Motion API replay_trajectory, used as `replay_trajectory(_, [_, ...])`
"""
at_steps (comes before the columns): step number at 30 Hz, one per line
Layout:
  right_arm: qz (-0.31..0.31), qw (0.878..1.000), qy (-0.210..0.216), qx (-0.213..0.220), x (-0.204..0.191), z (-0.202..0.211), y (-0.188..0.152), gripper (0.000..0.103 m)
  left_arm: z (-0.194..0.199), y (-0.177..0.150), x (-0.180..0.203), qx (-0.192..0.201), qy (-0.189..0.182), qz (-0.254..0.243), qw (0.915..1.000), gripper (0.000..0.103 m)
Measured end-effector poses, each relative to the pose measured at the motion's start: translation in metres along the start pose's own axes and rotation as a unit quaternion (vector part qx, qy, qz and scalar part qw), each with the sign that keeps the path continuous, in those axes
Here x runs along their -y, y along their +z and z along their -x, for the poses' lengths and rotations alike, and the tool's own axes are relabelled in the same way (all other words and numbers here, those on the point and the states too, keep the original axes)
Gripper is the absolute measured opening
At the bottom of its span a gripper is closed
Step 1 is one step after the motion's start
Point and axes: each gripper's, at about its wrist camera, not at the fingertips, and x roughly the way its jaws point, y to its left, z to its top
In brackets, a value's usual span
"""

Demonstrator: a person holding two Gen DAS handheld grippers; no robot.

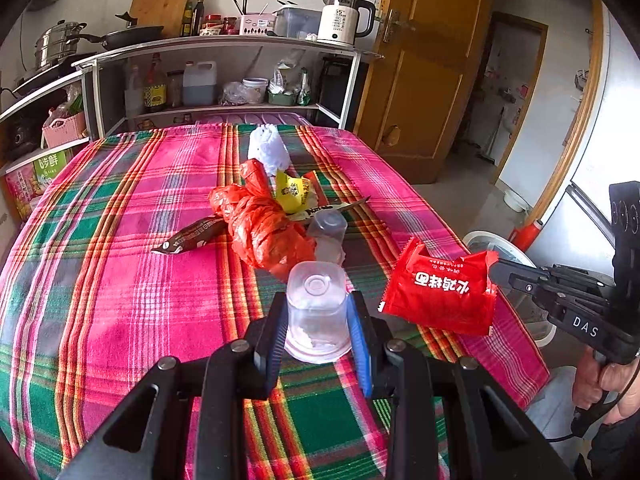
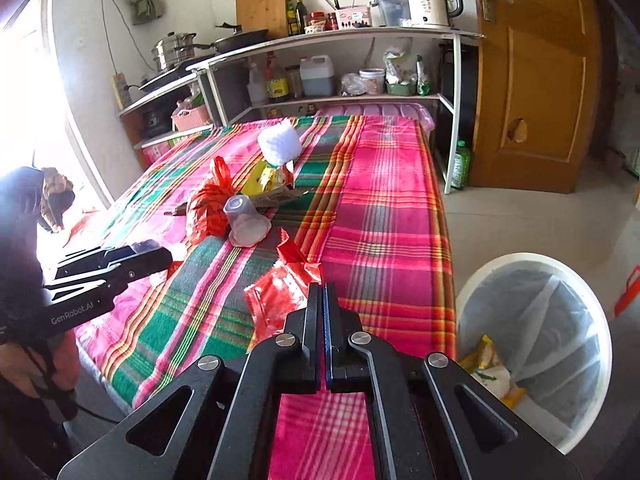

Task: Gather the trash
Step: 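Carry the cup and red bag in both tools over the white bin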

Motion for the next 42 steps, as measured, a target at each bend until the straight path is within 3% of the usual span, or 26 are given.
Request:
replay_trajectory(28, [-0.058, 0.994, -0.050, 0.075, 0.061, 0.077, -0.007, 0.000, -0.004, 0.017, 0.086, 0.004, -0.051, -0.065, 0.9965, 0.031])
replay_trajectory(42, [-0.099, 0.987, -0.094, 0.084, 0.104, 0.097, -0.020, 0.000, -0.025, 0.030, 0.148, -0.001, -0.099, -0.106, 0.9894, 0.031])
